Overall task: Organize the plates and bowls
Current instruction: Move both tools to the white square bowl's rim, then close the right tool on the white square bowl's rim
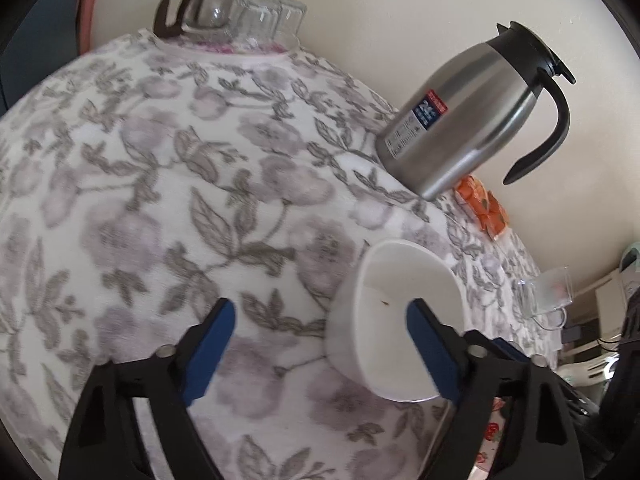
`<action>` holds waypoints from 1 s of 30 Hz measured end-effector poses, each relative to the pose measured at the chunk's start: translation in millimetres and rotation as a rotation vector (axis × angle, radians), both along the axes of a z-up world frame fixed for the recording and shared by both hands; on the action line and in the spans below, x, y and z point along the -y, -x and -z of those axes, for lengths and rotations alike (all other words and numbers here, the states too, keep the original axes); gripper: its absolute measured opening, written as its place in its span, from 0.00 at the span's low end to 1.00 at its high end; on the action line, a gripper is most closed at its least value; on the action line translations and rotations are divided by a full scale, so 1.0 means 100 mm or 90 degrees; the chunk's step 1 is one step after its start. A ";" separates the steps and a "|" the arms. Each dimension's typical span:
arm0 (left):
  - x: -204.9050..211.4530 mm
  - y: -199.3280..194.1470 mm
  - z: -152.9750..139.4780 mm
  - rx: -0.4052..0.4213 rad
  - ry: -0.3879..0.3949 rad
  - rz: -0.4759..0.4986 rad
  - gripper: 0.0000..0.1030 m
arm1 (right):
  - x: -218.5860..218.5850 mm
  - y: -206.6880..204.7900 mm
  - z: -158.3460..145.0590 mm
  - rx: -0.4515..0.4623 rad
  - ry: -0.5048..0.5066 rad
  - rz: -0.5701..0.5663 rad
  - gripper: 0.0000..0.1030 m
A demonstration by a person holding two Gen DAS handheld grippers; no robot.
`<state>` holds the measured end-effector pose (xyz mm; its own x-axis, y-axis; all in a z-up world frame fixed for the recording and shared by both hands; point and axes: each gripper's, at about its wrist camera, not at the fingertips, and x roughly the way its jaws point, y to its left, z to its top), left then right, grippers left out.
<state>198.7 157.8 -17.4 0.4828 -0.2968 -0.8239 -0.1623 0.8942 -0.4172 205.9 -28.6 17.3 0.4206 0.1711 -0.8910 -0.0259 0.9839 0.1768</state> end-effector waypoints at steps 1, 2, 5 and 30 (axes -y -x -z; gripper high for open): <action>0.02 -0.01 0.01 -0.003 0.000 0.004 0.76 | -0.02 -0.01 0.02 -0.002 -0.002 -0.005 0.47; 0.04 -0.02 0.02 -0.007 -0.002 0.008 0.74 | -0.03 -0.02 0.03 -0.003 -0.001 -0.006 0.47; 0.08 -0.05 0.07 -0.012 0.005 0.015 0.63 | -0.03 -0.05 0.08 -0.009 0.001 0.000 0.45; 0.16 -0.25 0.41 -0.068 0.038 0.021 0.28 | -0.21 -0.25 0.44 -0.050 0.036 -0.012 0.24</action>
